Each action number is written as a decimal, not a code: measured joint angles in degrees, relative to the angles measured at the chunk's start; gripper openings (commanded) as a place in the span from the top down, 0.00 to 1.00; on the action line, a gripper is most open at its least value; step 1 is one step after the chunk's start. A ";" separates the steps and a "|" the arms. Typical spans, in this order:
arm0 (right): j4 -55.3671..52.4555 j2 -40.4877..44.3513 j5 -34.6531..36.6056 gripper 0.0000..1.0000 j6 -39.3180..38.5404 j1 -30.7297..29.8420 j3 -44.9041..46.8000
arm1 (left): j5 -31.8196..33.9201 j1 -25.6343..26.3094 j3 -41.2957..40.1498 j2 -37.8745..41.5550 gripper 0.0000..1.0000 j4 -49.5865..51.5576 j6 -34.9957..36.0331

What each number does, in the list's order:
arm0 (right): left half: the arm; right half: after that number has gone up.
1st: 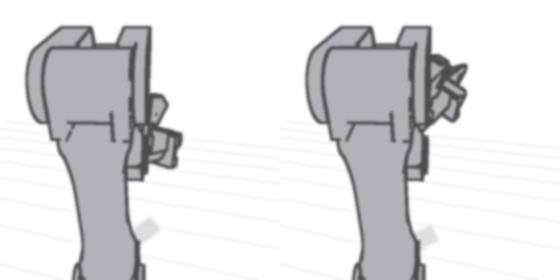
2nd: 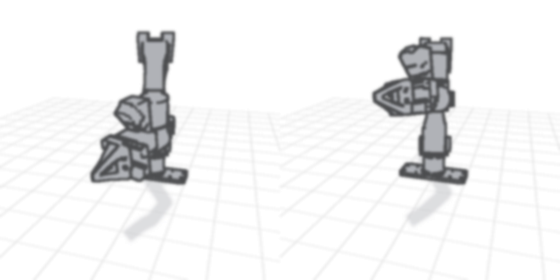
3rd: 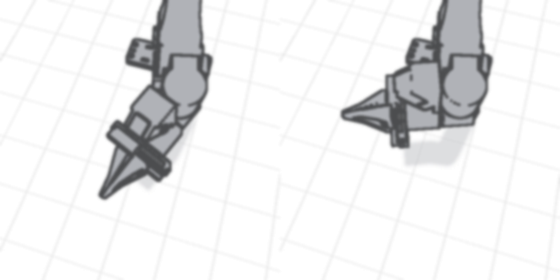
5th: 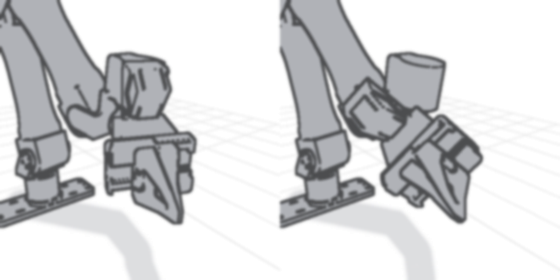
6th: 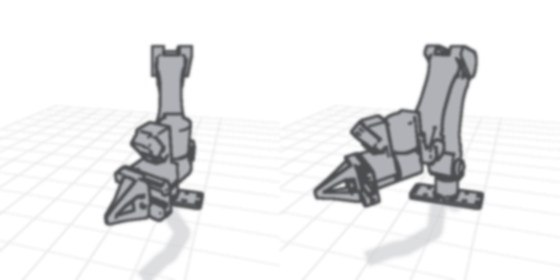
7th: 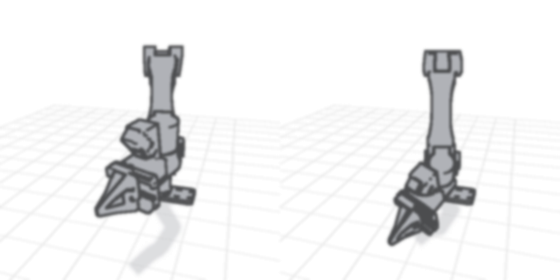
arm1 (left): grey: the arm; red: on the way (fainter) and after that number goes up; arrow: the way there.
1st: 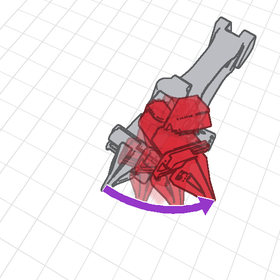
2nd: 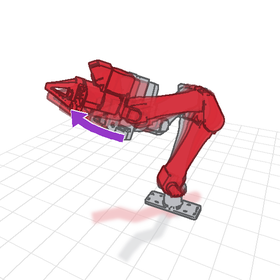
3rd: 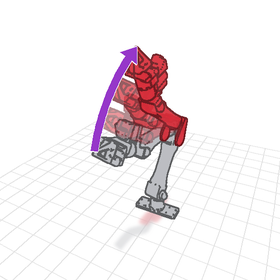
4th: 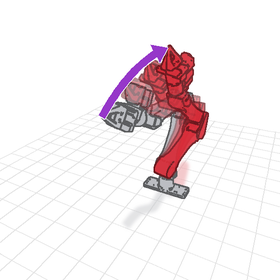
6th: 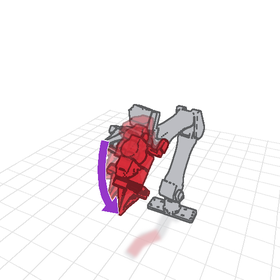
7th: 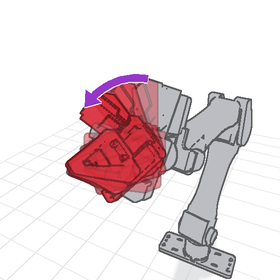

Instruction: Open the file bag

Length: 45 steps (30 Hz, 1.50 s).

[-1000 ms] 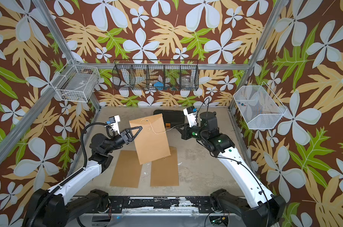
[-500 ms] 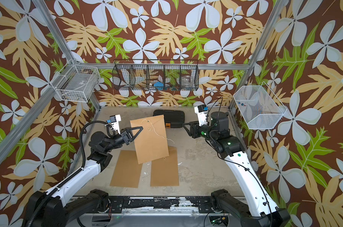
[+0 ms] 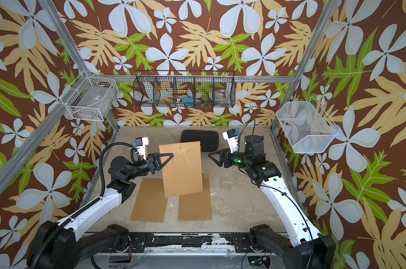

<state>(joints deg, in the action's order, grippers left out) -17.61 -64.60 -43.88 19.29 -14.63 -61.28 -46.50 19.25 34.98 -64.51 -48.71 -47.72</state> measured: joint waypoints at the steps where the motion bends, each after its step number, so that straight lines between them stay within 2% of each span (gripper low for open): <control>1: 0.44 0.00 -0.63 0.33 0.00 -0.24 0.17 | -0.02 0.15 0.00 0.00 1.00 -0.07 0.02; 15: 5.14 -2.19 -1.36 0.34 1.44 -6.45 1.38 | 0.20 3.37 0.20 -1.05 1.00 -1.70 -0.31; 36: 14.78 -3.45 -5.35 0.38 7.26 -6.73 -0.90 | 1.62 7.08 -2.49 -0.81 1.00 -5.99 -3.17; 45: 15.04 -3.43 -6.16 0.47 7.52 -6.73 -1.84 | 1.64 7.93 -2.80 -1.44 1.00 -6.73 -3.17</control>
<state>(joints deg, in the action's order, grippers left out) -2.57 -68.03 -50.04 26.81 -21.37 -63.11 -44.86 27.18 32.18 -65.95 -55.44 -50.89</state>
